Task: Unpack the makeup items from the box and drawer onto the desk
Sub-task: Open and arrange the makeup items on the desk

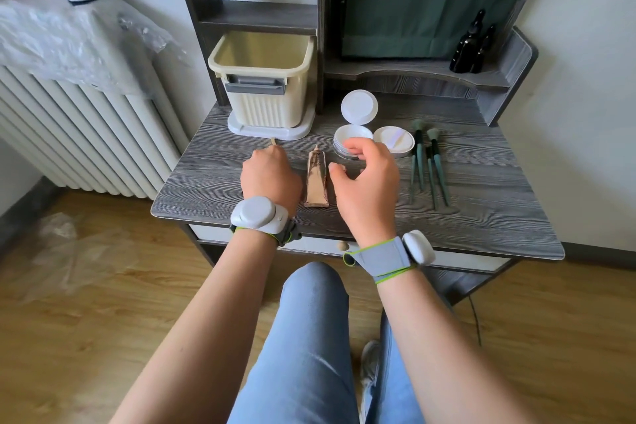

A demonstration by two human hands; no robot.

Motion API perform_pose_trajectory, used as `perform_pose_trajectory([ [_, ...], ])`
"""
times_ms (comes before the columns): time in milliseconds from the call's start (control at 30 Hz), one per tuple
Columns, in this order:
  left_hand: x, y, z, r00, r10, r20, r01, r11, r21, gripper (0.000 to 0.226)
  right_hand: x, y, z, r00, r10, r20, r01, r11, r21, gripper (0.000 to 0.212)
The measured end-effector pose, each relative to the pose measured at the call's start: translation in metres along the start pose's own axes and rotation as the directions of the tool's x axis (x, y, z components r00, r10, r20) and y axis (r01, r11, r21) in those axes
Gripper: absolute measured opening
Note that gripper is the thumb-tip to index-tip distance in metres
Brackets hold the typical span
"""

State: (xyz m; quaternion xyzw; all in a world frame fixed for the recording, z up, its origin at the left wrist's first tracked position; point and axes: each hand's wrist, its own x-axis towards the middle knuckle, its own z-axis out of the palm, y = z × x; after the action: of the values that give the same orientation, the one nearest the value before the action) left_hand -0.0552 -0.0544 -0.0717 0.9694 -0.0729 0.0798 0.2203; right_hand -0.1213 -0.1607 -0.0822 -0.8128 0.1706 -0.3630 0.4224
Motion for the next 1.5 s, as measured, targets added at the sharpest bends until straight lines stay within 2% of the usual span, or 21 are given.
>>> perform_pose_trajectory([
  [67, -0.003, -0.001, -0.003, 1.0, -0.027, 0.011, 0.028, 0.999, -0.044, 0.028, 0.0, -0.004, -0.001, 1.0, -0.018, 0.001, 0.018, 1.0, -0.01, 0.026],
  [100, -0.004, -0.001, -0.006, 0.999, -0.047, 0.006, 0.047, 0.995, -0.086, 0.03, 0.0, -0.006, -0.002, 1.0, -0.029, 0.004, 0.029, 0.999, -0.015, 0.025],
  [200, -0.009, 0.0, -0.018, 0.994, -0.089, -0.063, 0.073, 0.972, -0.225, 0.015, -0.002, -0.013, -0.004, 0.998, -0.063, 0.031, 0.063, 0.998, 0.004, 0.018],
  [233, -0.013, 0.0, -0.023, 0.991, -0.089, -0.099, 0.061, 0.964, -0.259, 0.022, -0.002, -0.016, -0.004, 0.997, -0.051, 0.059, 0.048, 0.998, 0.043, 0.015],
  [333, -0.027, 0.005, -0.038, 0.975, -0.032, -0.218, -0.052, 0.928, -0.369, 0.035, 0.002, -0.028, -0.001, 0.982, 0.043, 0.186, -0.077, 0.981, 0.178, 0.013],
  [433, -0.041, 0.013, -0.048, 0.974, 0.011, -0.226, -0.118, 0.877, -0.466, 0.025, 0.008, -0.036, 0.006, 0.947, 0.12, 0.299, -0.212, 0.931, 0.298, 0.019],
  [500, -0.045, 0.018, -0.049, 0.98, 0.045, -0.195, -0.139, 0.854, -0.502, 0.015, 0.012, -0.038, 0.006, 0.943, 0.125, 0.307, -0.228, 0.917, 0.328, 0.015],
  [567, -0.046, 0.018, -0.049, 0.993, 0.051, -0.105, -0.105, 0.783, -0.613, 0.013, 0.013, -0.04, 0.001, 0.955, 0.121, 0.272, -0.21, 0.921, 0.329, 0.009],
  [667, -0.042, 0.015, -0.049, 1.0, 0.006, -0.009, -0.01, 0.655, -0.755, 0.014, 0.012, -0.037, -0.007, 0.97, 0.086, 0.229, -0.149, 0.951, 0.272, 0.016],
  [767, -0.033, 0.013, -0.046, 0.999, -0.047, 0.015, 0.038, 0.55, -0.834, 0.007, 0.011, -0.029, -0.012, 0.966, 0.014, 0.258, -0.051, 0.989, 0.137, 0.013],
  [833, -0.032, 0.013, -0.042, 0.999, -0.042, 0.027, 0.044, 0.51, -0.859, 0.017, 0.008, -0.027, -0.013, 0.95, -0.018, 0.312, -0.009, 0.996, 0.084, 0.015],
  [933, -0.03, 0.012, -0.035, 0.997, -0.072, 0.014, 0.045, 0.451, -0.891, 0.021, 0.004, -0.026, -0.014, 0.938, -0.054, 0.342, 0.024, 0.996, 0.092, 0.019],
  [1100, -0.03, 0.014, -0.022, 0.981, -0.19, 0.041, 0.091, 0.263, -0.961, 0.023, -0.002, -0.027, -0.011, 0.924, -0.065, 0.378, 0.037, 0.996, 0.08, 0.019],
  [1167, -0.03, 0.015, -0.02, 0.959, -0.277, 0.057, 0.103, 0.155, -0.982, 0.028, -0.005, -0.025, -0.01, 0.922, -0.054, 0.385, 0.036, 0.998, 0.053, 0.021],
  [1233, -0.018, 0.007, -0.028, 0.894, -0.438, 0.091, 0.099, -0.004, -0.995, 0.03, -0.01, -0.018, -0.013, 0.925, -0.027, 0.379, 0.042, 0.999, -0.031, 0.022],
  [1267, -0.009, 0.0, -0.035, 0.861, -0.5, 0.093, 0.089, -0.031, -0.996, 0.029, -0.013, -0.014, -0.016, 0.927, -0.011, 0.375, 0.033, 0.998, -0.051, 0.022],
  [1333, 0.004, -0.013, -0.05, 0.853, -0.519, 0.06, 0.096, 0.042, -0.995, 0.025, -0.015, -0.007, -0.021, 0.927, 0.009, 0.375, -0.01, 1.0, 0.001, 0.02],
  [1400, 0.006, -0.013, -0.055, 0.895, -0.437, 0.088, 0.142, 0.091, -0.986, 0.02, -0.015, -0.007, -0.02, 0.931, 0.013, 0.366, -0.043, 0.996, 0.075, 0.02],
  [1500, -0.006, -0.003, -0.048, 0.932, -0.294, 0.212, 0.235, 0.044, -0.971, 0.014, -0.012, -0.01, -0.013, 0.939, 0.006, 0.344, -0.054, 0.99, 0.131, 0.022],
])
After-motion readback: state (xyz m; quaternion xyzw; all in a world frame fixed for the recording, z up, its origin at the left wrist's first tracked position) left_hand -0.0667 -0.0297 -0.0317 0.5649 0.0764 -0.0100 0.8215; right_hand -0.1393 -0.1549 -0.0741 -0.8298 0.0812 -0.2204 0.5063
